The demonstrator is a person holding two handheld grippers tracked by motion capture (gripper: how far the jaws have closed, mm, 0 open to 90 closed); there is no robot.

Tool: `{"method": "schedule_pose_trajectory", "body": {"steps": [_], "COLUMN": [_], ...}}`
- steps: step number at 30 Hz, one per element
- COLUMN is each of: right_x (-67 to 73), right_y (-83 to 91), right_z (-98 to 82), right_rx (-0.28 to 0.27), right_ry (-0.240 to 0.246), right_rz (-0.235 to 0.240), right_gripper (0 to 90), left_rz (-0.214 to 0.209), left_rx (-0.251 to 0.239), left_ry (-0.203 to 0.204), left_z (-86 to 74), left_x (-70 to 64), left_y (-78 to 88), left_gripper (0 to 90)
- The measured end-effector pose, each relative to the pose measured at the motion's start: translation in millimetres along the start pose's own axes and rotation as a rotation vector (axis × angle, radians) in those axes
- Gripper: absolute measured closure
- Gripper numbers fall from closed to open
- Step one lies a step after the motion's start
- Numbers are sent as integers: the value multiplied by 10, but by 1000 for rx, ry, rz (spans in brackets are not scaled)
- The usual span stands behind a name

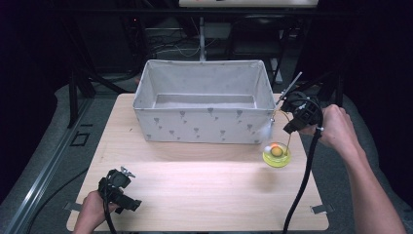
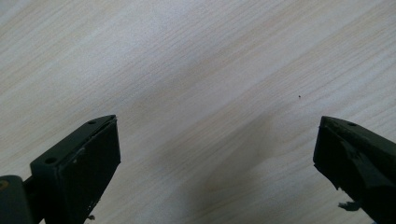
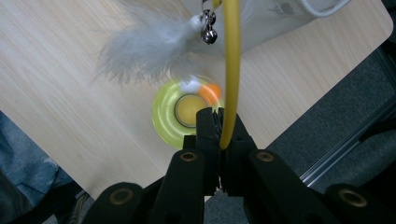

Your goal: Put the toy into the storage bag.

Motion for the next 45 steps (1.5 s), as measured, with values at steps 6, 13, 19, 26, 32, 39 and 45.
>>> {"method": "schedule_pose_trajectory", "body": {"steps": [6,13,19,26,32,39,45], "right_x": [13,65,77,94,144,191,189], "right_y": [95,229,320,464,653,798,881], "right_z": [55,115,187,303,419,523,570], "right_rx": [-11,-38,-24,-47,-73,-90,-104], "right_ry": [8,20,38,51,64,73,73], "right_rz": [-5,12,20,21,17,21,29], "right_gripper": [880,881,881,881,881,881,881], "left_rz": [2,-4,-8,-8,-6,-9,-6], "left_rx": [-1,0,5,-3,0,1,1], "left_ry": [-1,5,18,33,17,16,18], "left_z": [1,3,28,37,45,53,52], "left_x": [-3,-6,31,57,28,21,27], "left_y": [1,-2,-25,-19,-20,-26,-27], "left_gripper": [8,8,8,6,6,7,7]}}
Point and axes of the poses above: each handheld gripper's, and its own axes: y roughly backward along the jaws, z roughly out of its top, x roughly to its left, the point moved 10 cm from there along -y, roughly forward along the jaws, and after that the axes turned 7 degrees about z, right-handed, at the moved point
